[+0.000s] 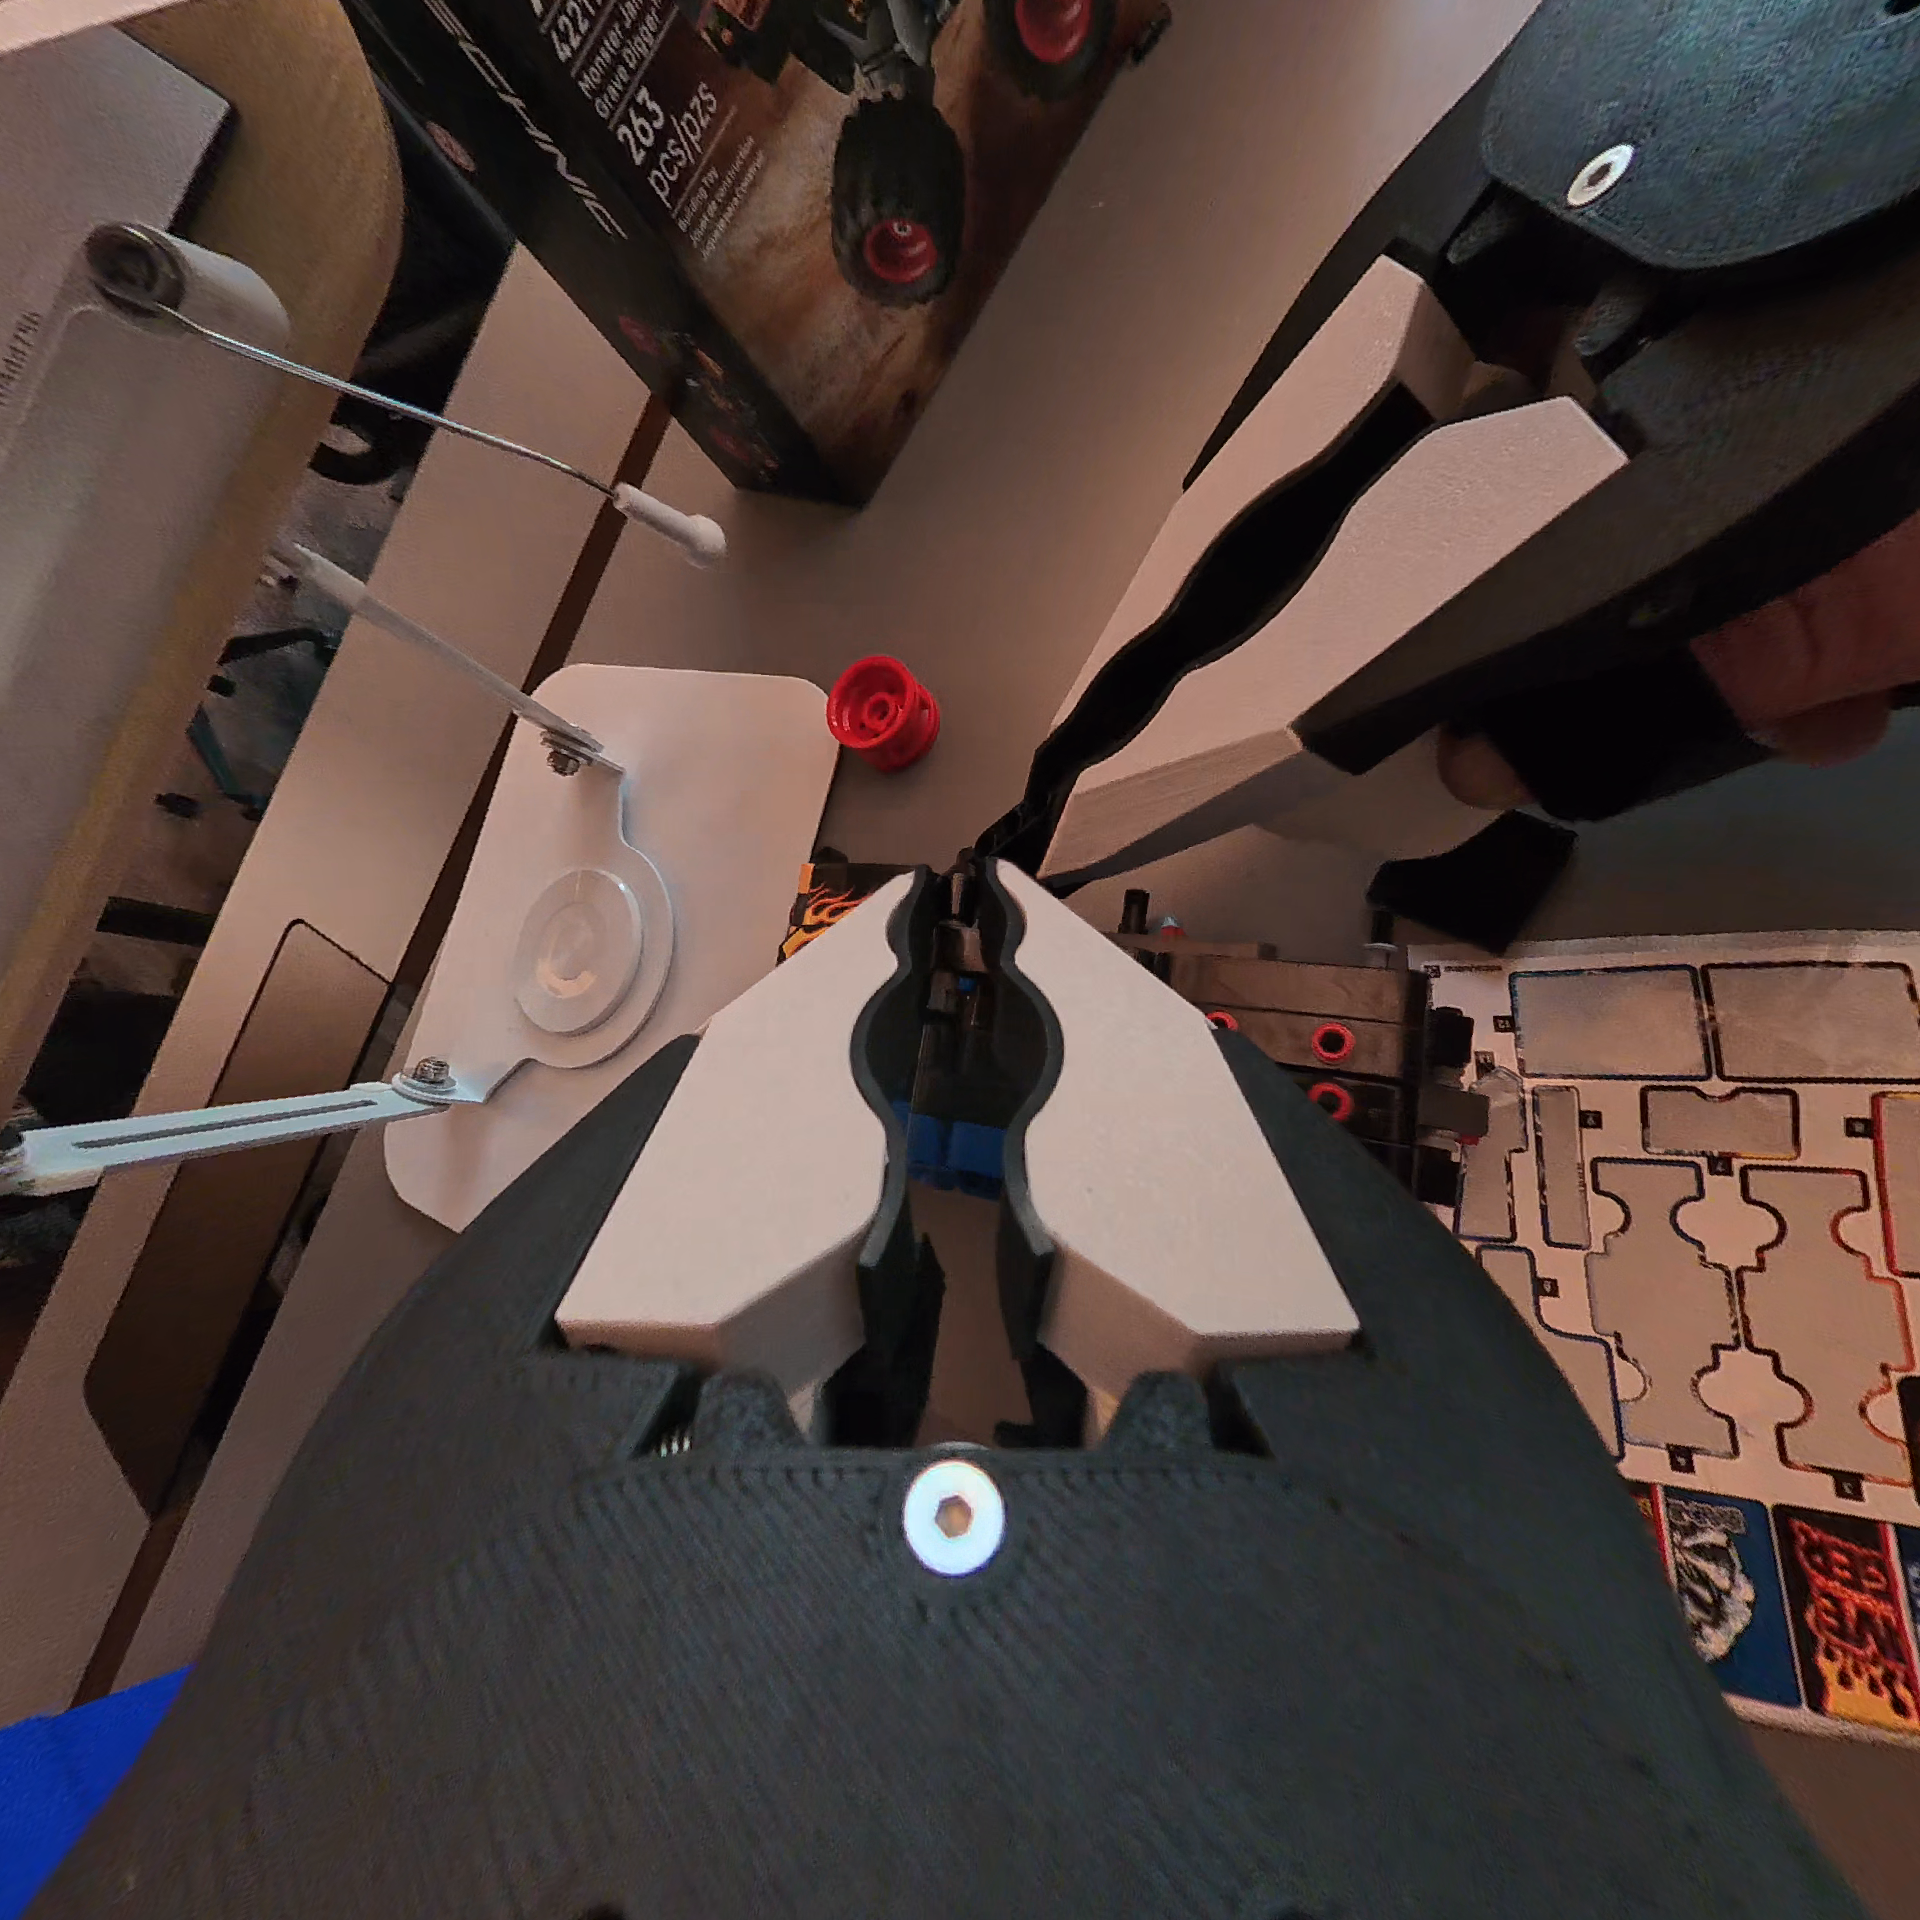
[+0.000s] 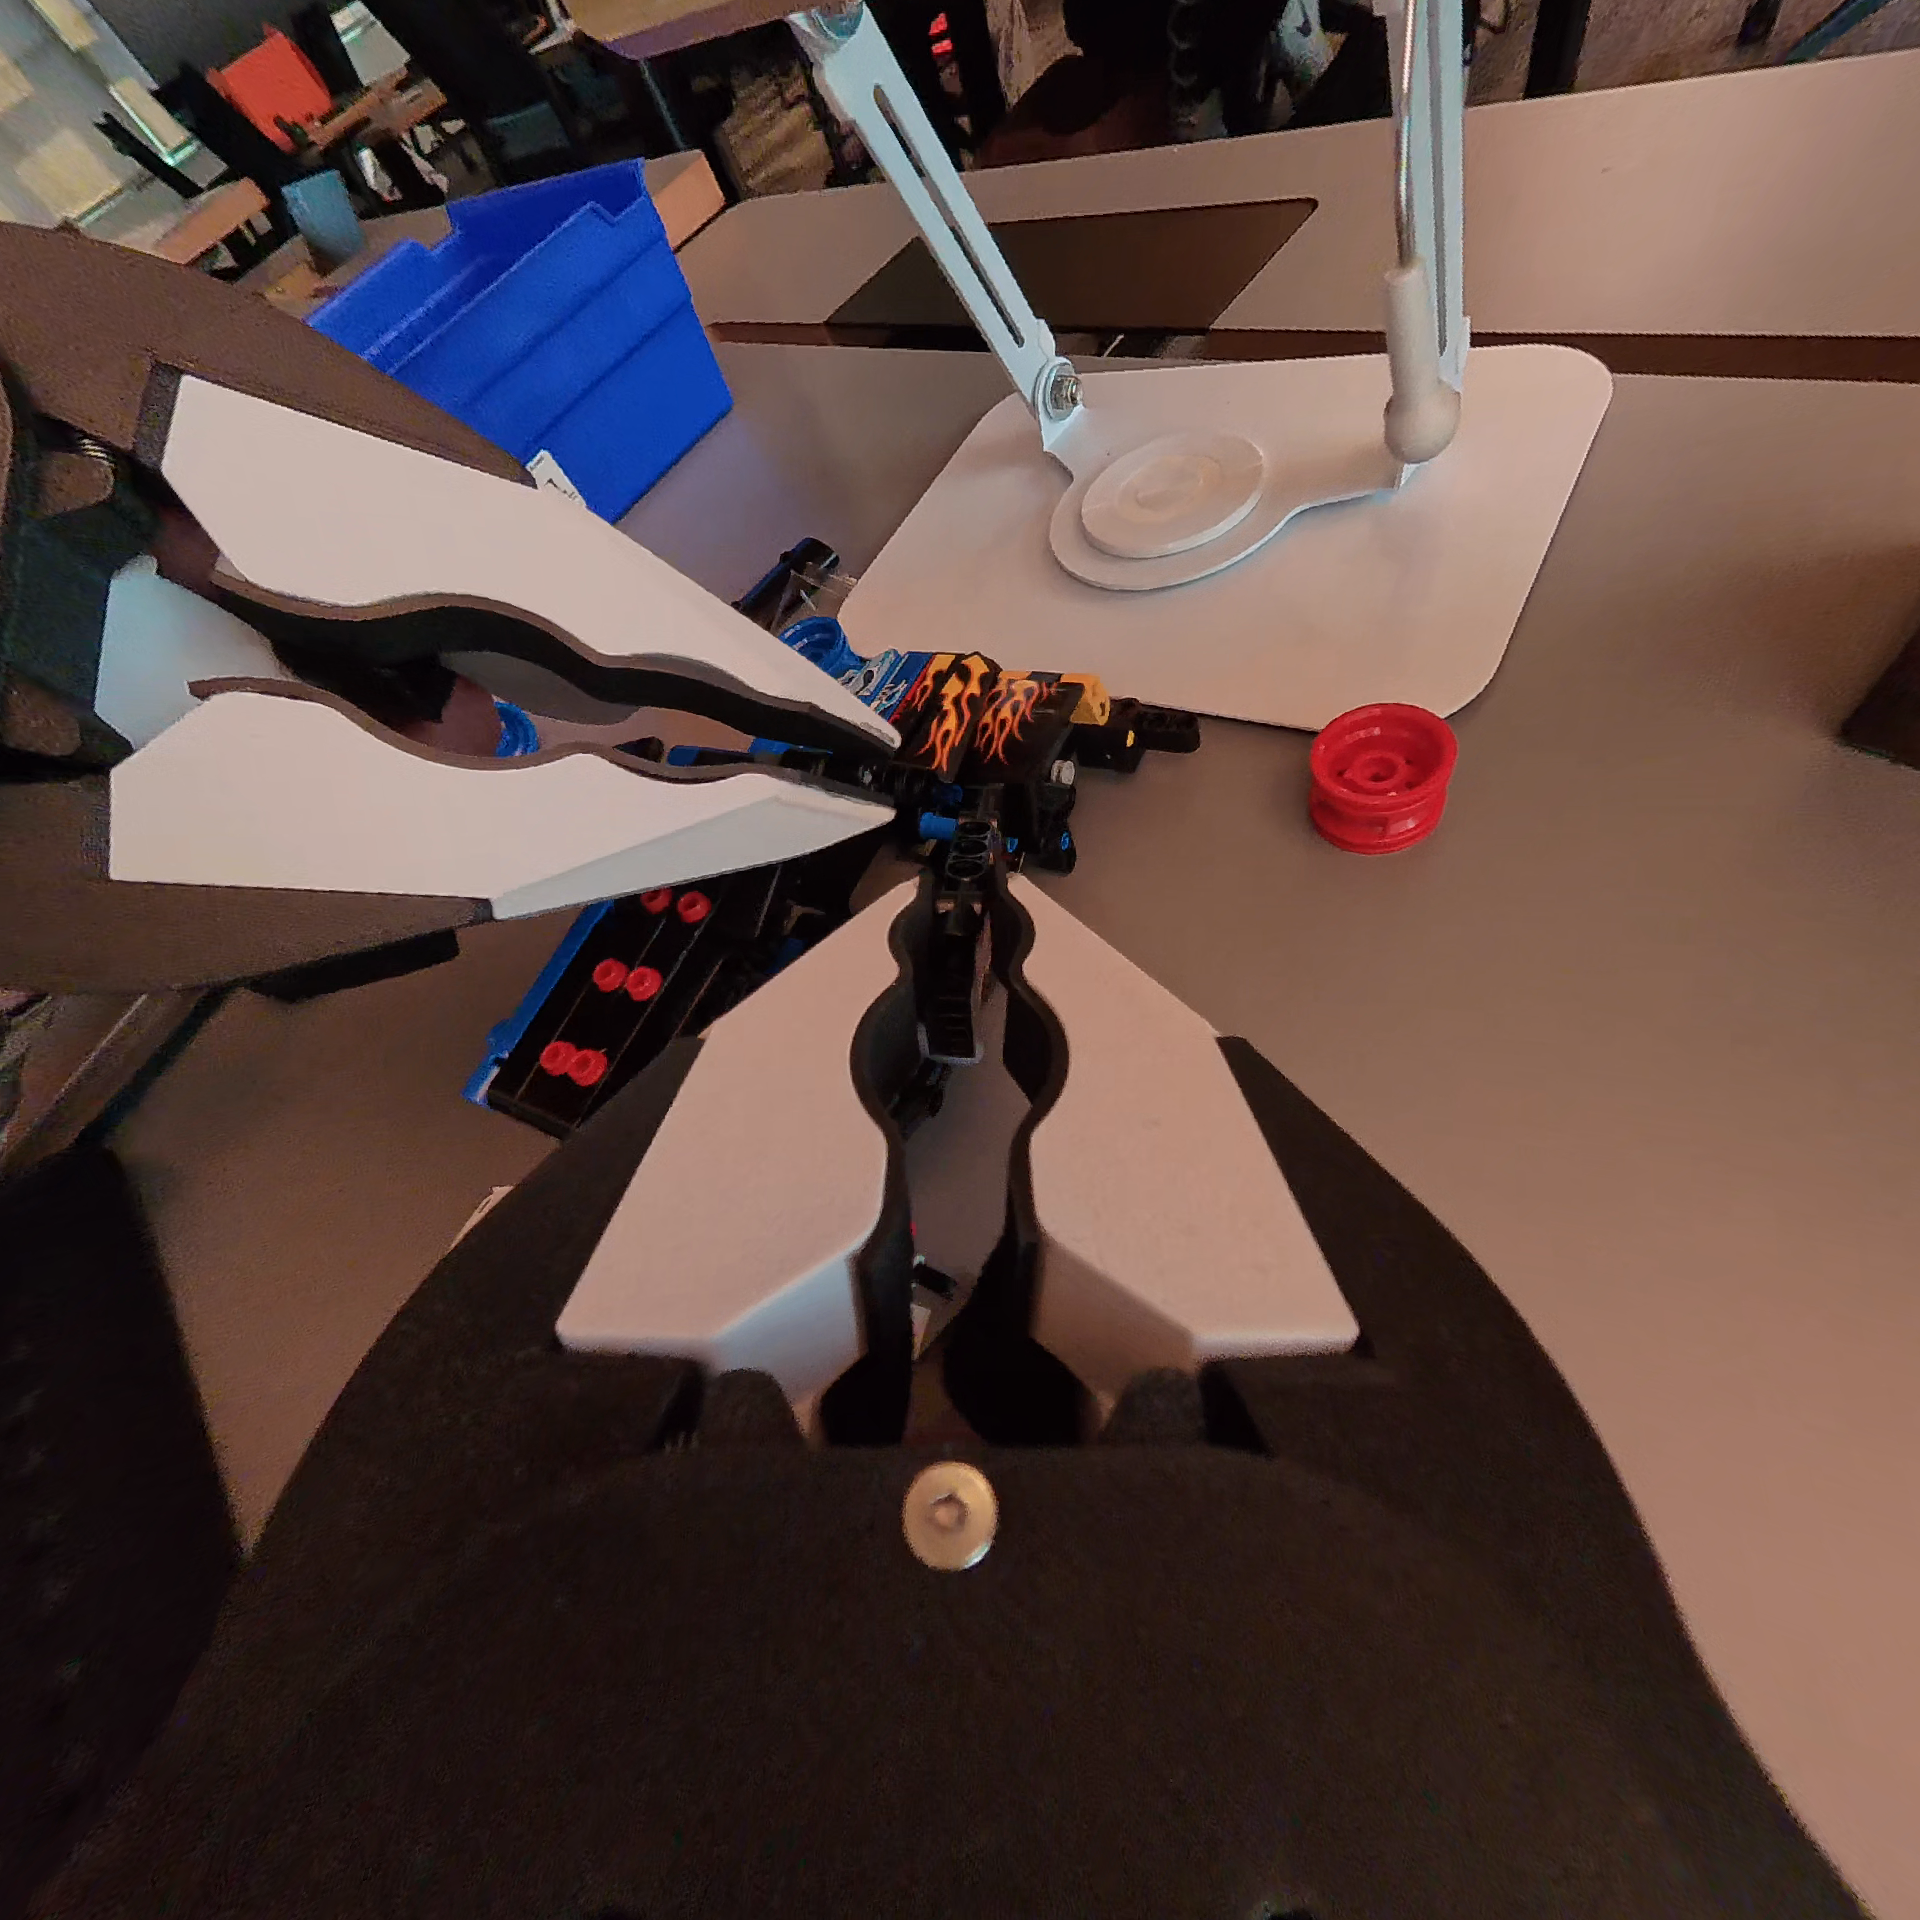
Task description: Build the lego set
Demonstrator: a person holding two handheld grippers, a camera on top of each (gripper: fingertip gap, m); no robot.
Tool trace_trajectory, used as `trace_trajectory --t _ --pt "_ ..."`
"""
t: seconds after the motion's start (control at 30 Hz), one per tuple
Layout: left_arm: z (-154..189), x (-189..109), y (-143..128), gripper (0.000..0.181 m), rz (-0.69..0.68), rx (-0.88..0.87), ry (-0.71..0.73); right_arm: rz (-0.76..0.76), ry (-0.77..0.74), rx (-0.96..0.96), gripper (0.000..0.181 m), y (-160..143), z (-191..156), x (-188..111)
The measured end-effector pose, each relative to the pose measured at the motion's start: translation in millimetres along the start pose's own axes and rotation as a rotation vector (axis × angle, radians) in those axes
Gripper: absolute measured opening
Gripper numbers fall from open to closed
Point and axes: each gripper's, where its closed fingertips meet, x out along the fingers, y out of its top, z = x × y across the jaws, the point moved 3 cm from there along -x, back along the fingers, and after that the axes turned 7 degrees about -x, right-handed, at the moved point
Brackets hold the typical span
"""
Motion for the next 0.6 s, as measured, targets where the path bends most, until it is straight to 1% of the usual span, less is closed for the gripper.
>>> trace_trajectory --t 0.17,0.33,0.43,0.6 --pt "0.1 -1.6 0.3 0.007 0.052 -0.004 0.049 -0.004 -0.047 -0.050 0.009 -1.2 -7.4 0.8" --pt "-0.2 -3.2 -1.0 0.006 0.090 -0.034 0.058 -0.001 -0.073 -0.077 0.008 0.0 -8.6 0.5" --pt "0.0 -3.1 -0.4 0.006 0.099 -0.026 0.069 0.003 -0.049 -0.043 0.008 2.2 -7.7 0.0" --pt "0.3 -3.9 -0.3 0.007 0.116 -0.019 0.086 -0.003 -0.052 -0.076 0.009 3.6 -8.8 -0.7"
